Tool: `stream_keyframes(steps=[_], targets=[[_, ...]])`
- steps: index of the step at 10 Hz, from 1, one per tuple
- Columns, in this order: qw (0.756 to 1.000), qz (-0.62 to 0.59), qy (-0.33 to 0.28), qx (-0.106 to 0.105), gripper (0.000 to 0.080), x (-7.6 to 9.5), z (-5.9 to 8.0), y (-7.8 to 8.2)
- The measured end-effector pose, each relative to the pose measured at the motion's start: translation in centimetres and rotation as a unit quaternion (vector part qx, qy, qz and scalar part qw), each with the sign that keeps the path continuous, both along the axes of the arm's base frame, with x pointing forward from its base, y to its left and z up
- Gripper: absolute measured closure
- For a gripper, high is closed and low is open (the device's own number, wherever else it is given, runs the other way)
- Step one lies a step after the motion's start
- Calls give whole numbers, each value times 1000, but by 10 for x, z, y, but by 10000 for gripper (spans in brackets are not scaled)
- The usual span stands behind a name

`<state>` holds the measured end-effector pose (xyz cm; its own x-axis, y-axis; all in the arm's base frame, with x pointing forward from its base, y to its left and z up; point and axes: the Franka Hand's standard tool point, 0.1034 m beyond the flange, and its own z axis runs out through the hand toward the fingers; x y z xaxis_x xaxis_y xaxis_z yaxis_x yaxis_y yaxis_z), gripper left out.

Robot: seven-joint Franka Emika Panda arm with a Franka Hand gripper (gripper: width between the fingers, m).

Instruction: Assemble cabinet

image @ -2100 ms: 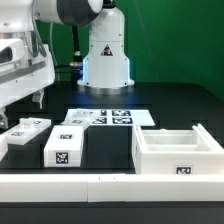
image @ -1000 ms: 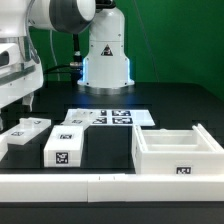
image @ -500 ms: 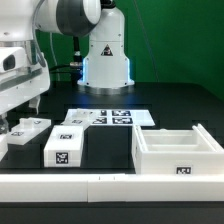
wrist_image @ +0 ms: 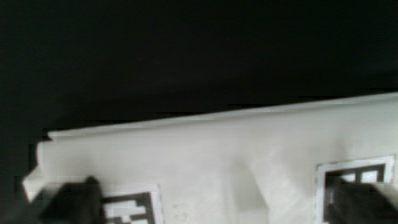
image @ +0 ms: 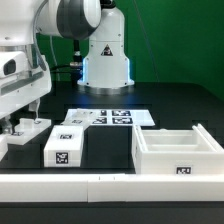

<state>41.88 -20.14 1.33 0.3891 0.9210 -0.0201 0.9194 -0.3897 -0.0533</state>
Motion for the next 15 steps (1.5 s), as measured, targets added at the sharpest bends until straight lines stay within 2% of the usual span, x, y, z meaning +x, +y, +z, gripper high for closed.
stream_keyframes(steps=[1, 2, 3, 4, 5, 6, 8, 10, 11, 12, 13, 14, 15], targets=[[1000, 0, 0, 0, 267, 0, 0, 0], [1000, 0, 0, 0, 470, 0, 0, 0], [1000, 0, 0, 0, 605, 0, 0, 0], [1000, 0, 0, 0, 605, 0, 0, 0], [1000, -1, -1, 0, 736, 0, 0, 0], [1000, -17, -2, -2, 736, 1, 3, -2], [997, -69, -18, -8, 736, 4, 26, -9], [972, -232, -33, -9, 736, 8, 54, 11], [942, -335, -36, -7, 736, 9, 64, 34], [908, -418, -40, -5, 736, 16, 70, 68], [880, -473, -43, -5, 735, 28, 72, 101], [862, -506, -41, -8, 735, 34, 69, 118], [848, -528, -40, -7, 735, 31, 63, 111]])
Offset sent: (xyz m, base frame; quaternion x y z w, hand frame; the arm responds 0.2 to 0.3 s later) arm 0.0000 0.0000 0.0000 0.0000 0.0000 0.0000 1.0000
